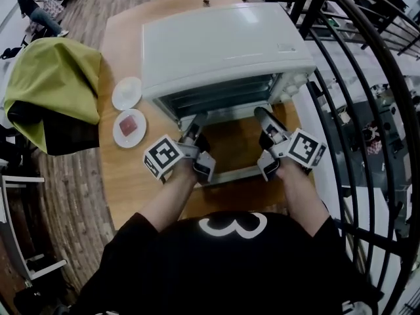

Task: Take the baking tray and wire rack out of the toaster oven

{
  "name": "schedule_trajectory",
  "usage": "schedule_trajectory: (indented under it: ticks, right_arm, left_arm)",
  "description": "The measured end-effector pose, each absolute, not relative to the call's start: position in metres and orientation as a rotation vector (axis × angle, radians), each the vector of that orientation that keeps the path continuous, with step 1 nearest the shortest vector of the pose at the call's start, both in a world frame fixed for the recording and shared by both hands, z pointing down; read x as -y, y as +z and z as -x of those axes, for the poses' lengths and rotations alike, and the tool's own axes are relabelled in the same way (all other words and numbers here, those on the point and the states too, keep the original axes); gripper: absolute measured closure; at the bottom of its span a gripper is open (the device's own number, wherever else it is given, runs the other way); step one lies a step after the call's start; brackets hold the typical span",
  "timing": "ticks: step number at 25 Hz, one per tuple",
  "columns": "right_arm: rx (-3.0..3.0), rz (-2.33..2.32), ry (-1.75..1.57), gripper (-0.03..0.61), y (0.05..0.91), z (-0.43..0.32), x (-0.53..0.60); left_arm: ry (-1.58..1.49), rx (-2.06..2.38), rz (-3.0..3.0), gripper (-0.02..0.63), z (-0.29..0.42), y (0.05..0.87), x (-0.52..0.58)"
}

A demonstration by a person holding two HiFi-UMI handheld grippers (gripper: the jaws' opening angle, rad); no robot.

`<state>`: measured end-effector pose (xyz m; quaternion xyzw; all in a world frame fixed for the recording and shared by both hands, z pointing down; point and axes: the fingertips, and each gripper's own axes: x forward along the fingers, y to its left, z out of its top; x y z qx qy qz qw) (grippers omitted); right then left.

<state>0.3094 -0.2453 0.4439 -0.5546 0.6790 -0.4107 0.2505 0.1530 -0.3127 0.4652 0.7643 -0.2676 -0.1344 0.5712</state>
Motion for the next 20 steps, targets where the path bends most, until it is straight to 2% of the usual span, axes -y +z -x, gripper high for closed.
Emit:
schedule_trajectory:
  ticks: [6,16,20]
  right_arm:
    - [-1.682,1.523,-1.307,0.426,0.495,-0.317,0.281]
    - [-1.464,1.572,-1.268,0.426,0.513,-0.35,0.326]
    - [-1.405,1.573,-1.248,0.428,0.515,-0.354,0.336]
  left_arm:
    - [-0.357,0.7,-1.667,0.419,-0.141,0.504,0.348]
    - [-0.425,0.772,-1.643,0.42,-0.14,0.51,0.392]
    - [-0.438,0.795,-1.605,0.443,-0.134,0.518,0.399]
